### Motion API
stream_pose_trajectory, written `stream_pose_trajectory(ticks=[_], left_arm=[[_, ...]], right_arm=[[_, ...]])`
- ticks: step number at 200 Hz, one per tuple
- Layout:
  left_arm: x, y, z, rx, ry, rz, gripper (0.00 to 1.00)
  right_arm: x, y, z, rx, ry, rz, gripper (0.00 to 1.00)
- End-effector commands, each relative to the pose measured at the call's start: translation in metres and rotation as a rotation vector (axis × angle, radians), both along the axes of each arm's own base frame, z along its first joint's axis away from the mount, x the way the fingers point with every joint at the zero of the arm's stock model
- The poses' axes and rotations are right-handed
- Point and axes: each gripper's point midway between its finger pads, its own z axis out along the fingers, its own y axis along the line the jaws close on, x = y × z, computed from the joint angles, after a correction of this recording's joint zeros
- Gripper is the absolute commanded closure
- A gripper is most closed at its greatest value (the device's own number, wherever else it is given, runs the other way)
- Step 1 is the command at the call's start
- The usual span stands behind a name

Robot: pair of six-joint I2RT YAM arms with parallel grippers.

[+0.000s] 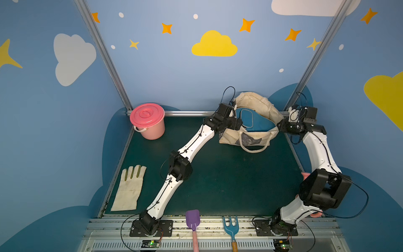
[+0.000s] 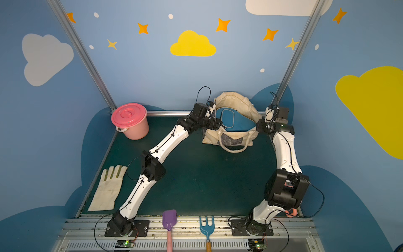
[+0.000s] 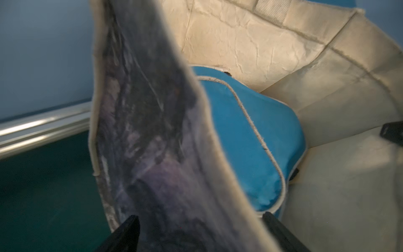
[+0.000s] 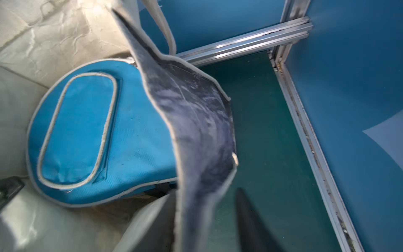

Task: Remove the ping pong set from the canvas bag
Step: Move the canvas bag to the center of the board.

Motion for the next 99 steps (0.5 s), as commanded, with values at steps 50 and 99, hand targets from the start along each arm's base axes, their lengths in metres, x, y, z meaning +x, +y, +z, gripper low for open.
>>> stream_pose_trajectory(ticks=[50,99], left_arm=[[-0.021,0.050,0.026,0.141,0.010,0.102,0.96],[-0.060,0.107,0.084,0.076,-0.086,0.186,0.96]], right_arm=[[-0.012,0.038,0.007,-0.007,0.014,0.127,1.00],[-0.043,0.093,0.030,-0.009,-0.026,0.263,1.00]])
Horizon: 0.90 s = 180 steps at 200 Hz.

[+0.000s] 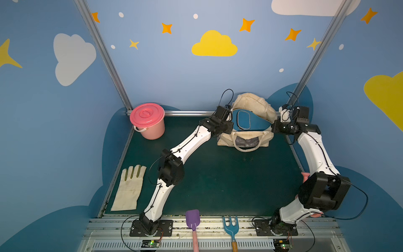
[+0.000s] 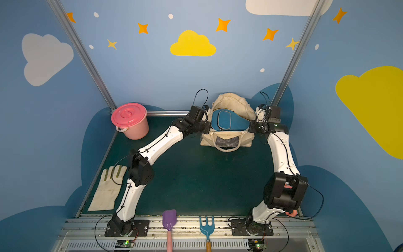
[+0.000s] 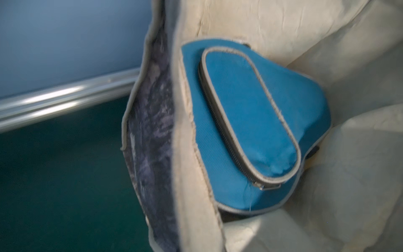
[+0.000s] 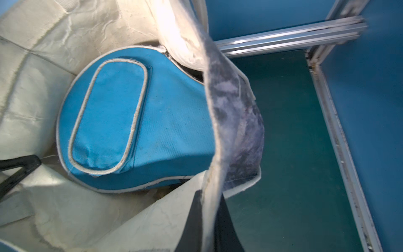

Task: Remove the ping pong set from the canvas bag
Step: Move the canvas bag to the center of the board.

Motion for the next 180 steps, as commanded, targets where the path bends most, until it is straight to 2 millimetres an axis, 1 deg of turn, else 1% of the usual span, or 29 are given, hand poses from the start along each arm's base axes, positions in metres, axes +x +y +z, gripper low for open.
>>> stream_pose_trajectory(ticks=[1,8,10,15,23,24,41,42,53,56,61,71,74,80,95,109,112,132,148,164,167,171,175,177,179,180], left_arm=[[-0.014,0.059,0.085,-0.047,-0.144,0.110,0.96],[-0.021,0.072,0.092,-0.047,-0.156,0.127,0.96],[-0.022,0.074,0.091,-0.044,-0.154,0.130,0.96],[-0.028,0.083,0.098,-0.052,-0.166,0.138,0.96],[-0.038,0.096,0.100,-0.051,-0.169,0.144,0.96],[-0.039,0.097,0.103,-0.055,-0.175,0.145,0.96],[-0.060,0.123,0.103,-0.062,-0.188,0.166,0.96],[-0.061,0.125,0.106,-0.065,-0.195,0.168,0.96],[-0.077,0.142,0.102,-0.060,-0.203,0.183,0.96],[-0.081,0.147,0.106,-0.065,-0.211,0.190,0.96],[-0.088,0.155,0.101,-0.059,-0.208,0.199,0.96],[-0.104,0.170,0.099,-0.052,-0.210,0.217,0.96],[-0.108,0.173,0.097,-0.048,-0.206,0.222,0.96],[-0.118,0.182,0.098,-0.047,-0.210,0.232,0.96],[-0.143,0.201,0.090,-0.040,-0.195,0.255,0.96],[-0.163,0.215,0.084,-0.046,-0.181,0.271,0.96],[-0.166,0.217,0.080,-0.043,-0.172,0.273,0.96],[-0.189,0.231,0.071,-0.057,-0.146,0.291,0.96],[-0.201,0.237,0.065,-0.063,-0.127,0.295,0.96],[-0.206,0.241,0.058,-0.059,-0.122,0.295,0.96],[-0.205,0.241,0.056,-0.052,-0.122,0.293,0.95],[-0.205,0.241,0.054,-0.046,-0.124,0.291,0.88],[-0.205,0.242,0.055,-0.042,-0.128,0.293,0.79],[-0.204,0.242,0.054,-0.039,-0.129,0.292,0.70],[-0.204,0.242,0.054,-0.036,-0.131,0.290,0.65],[-0.204,0.242,0.054,-0.034,-0.131,0.290,0.60]], right_arm=[[-0.026,0.030,0.024,-0.001,-0.033,0.096,1.00],[-0.032,0.038,0.027,0.002,-0.036,0.117,1.00],[-0.034,0.040,0.028,0.004,-0.035,0.121,1.00],[-0.038,0.046,0.029,0.006,-0.038,0.136,1.00],[-0.045,0.056,0.031,0.012,-0.044,0.161,1.00],[-0.046,0.057,0.032,0.013,-0.045,0.163,1.00],[-0.060,0.071,0.036,0.031,-0.055,0.187,1.00],[-0.061,0.072,0.037,0.034,-0.055,0.190,1.00],[-0.071,0.082,0.039,0.049,-0.059,0.215,1.00],[-0.073,0.084,0.040,0.050,-0.061,0.221,1.00],[-0.077,0.088,0.042,0.055,-0.063,0.230,1.00],[-0.086,0.096,0.045,0.065,-0.065,0.257,1.00],[-0.089,0.099,0.045,0.066,-0.062,0.267,1.00],[-0.094,0.103,0.045,0.065,-0.061,0.276,1.00],[-0.106,0.113,0.044,0.069,-0.053,0.309,1.00],[-0.116,0.121,0.040,0.072,-0.042,0.337,1.00],[-0.118,0.123,0.039,0.075,-0.037,0.343,1.00],[-0.130,0.133,0.034,0.091,-0.018,0.380,1.00],[-0.136,0.141,0.033,0.099,-0.012,0.408,1.00],[-0.139,0.145,0.030,0.087,-0.010,0.429,1.00],[-0.139,0.146,0.029,0.083,-0.010,0.431,1.00],[-0.139,0.146,0.027,0.077,-0.009,0.432,1.00],[-0.139,0.147,0.026,0.074,-0.009,0.435,1.00],[-0.139,0.147,0.026,0.073,-0.011,0.437,1.00],[-0.139,0.148,0.025,0.071,-0.010,0.439,1.00],[-0.138,0.148,0.025,0.071,-0.012,0.439,1.00]])
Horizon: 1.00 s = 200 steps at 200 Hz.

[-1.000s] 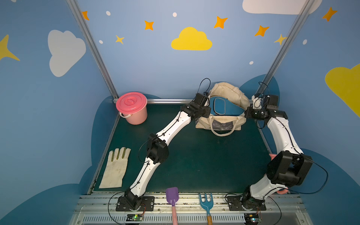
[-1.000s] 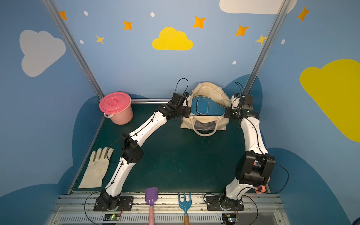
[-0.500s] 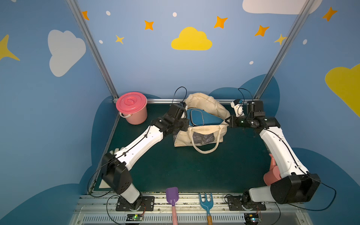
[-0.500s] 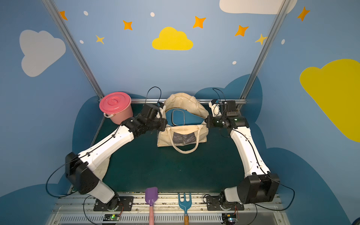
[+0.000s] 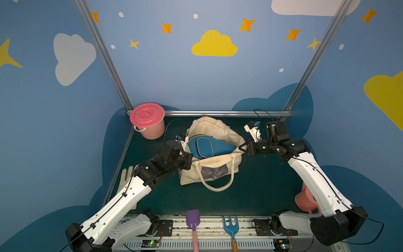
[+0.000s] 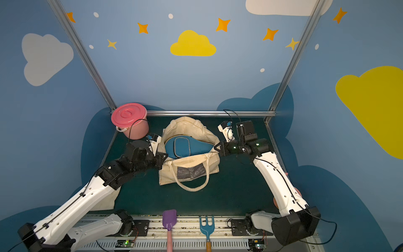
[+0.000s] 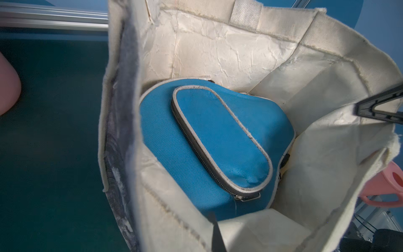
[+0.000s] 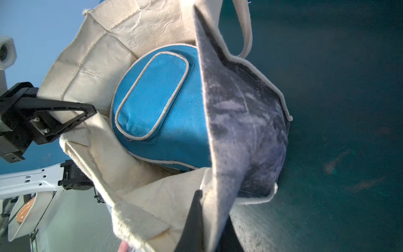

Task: Remove the ping pong set from the canvas bag
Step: Move the canvas bag to the center of the board.

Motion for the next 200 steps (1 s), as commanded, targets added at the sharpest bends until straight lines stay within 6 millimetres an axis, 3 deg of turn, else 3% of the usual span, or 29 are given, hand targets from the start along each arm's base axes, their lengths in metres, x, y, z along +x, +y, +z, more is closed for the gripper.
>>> stream_pose_trajectory(ticks=[1,8,20,39,56,73,112,167,200], left_arm=[[0.013,0.042,0.029,0.057,-0.136,0.155,0.56],[0.015,0.041,0.030,0.064,-0.145,0.151,0.38],[0.020,0.040,0.039,0.071,-0.173,0.146,0.19],[0.032,0.039,0.061,0.086,-0.236,0.150,0.00],[0.047,0.041,0.077,0.078,-0.258,0.155,0.00],[0.067,0.039,0.079,0.052,-0.220,0.144,0.00],[0.113,0.038,0.049,0.045,-0.077,0.142,0.00],[0.122,0.027,0.032,0.011,0.008,0.098,0.01],[0.123,0.024,0.013,0.013,0.058,0.085,0.25]], right_arm=[[0.025,-0.030,0.014,-0.091,-0.154,-0.120,1.00],[0.025,-0.029,0.011,-0.093,-0.150,-0.114,1.00],[0.026,-0.027,0.009,-0.096,-0.147,-0.108,1.00],[0.024,-0.023,0.008,-0.097,-0.152,-0.084,1.00],[0.021,-0.019,0.009,-0.094,-0.165,-0.057,1.00],[0.019,-0.017,0.010,-0.095,-0.182,-0.044,1.00],[0.018,-0.015,0.009,-0.098,-0.195,-0.036,1.00],[0.017,-0.019,0.006,-0.116,-0.208,-0.048,1.00],[0.018,-0.020,0.004,-0.118,-0.216,-0.056,1.00]])
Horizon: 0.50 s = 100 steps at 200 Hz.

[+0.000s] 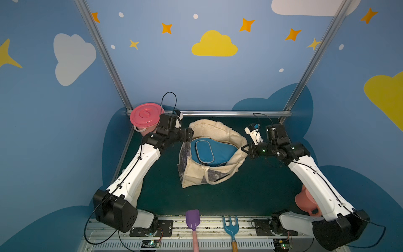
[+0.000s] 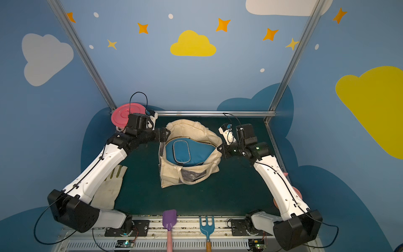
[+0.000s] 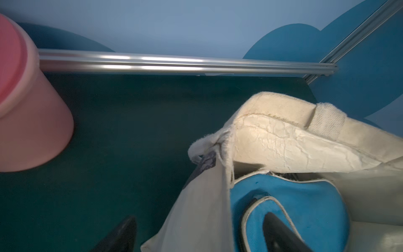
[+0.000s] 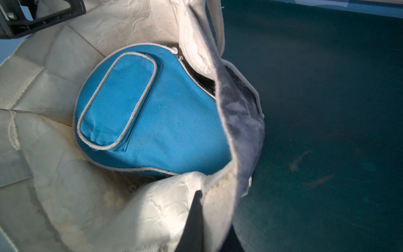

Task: Remove the ping pong set from the canvas bag
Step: Move the canvas bag to the center of the board.

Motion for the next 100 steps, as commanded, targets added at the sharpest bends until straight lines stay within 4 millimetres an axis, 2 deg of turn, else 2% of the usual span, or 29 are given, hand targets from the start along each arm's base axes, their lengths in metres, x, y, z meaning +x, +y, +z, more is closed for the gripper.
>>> stream_pose_trajectory(ticks=[1,34,44,62,72,100], left_arm=[[-0.002,-0.003,-0.007,-0.013,0.041,-0.023,0.26],[0.005,-0.004,-0.025,-0.013,0.093,-0.022,0.79],[0.005,-0.010,-0.027,-0.030,0.107,-0.045,0.96],[0.009,-0.012,-0.023,-0.039,0.101,-0.049,0.96],[0.012,-0.015,-0.013,-0.052,0.067,-0.064,0.96],[0.023,-0.028,0.036,-0.116,-0.096,-0.124,0.97]], right_arm=[[0.012,-0.007,0.018,-0.008,-0.112,-0.034,1.00],[0.013,-0.007,0.019,-0.007,-0.115,-0.038,1.00],[0.013,-0.007,0.021,-0.008,-0.123,-0.040,1.00],[0.012,-0.009,0.025,-0.013,-0.138,-0.044,1.00],[0.011,-0.011,0.028,-0.017,-0.147,-0.049,1.00],[0.009,-0.014,0.034,-0.026,-0.163,-0.056,1.00]])
